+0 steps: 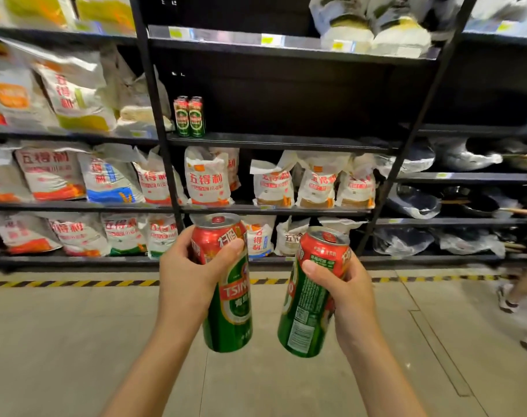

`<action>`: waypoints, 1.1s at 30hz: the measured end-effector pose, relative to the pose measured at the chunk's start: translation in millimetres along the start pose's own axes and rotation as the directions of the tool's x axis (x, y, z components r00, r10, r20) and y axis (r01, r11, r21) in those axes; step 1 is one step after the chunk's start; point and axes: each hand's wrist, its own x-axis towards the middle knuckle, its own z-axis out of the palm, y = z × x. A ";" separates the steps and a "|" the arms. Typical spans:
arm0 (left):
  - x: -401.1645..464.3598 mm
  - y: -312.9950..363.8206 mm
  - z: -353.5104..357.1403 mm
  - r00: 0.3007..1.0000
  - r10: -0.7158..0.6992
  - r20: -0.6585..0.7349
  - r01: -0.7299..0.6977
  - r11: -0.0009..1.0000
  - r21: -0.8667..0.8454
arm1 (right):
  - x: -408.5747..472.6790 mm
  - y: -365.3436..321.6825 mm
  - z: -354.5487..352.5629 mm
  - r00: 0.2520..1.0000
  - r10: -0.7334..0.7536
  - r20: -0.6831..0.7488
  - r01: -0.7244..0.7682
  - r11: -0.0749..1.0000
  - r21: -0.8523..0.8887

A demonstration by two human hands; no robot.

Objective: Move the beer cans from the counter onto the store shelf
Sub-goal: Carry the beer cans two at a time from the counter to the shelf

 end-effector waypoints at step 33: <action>551.1 -130.2 62.0 0.973 -0.070 -0.222 0.074 0.997 0.011 | 555.1 80.0 181.1 0.988 0.106 0.112 -0.108 0.994 0.013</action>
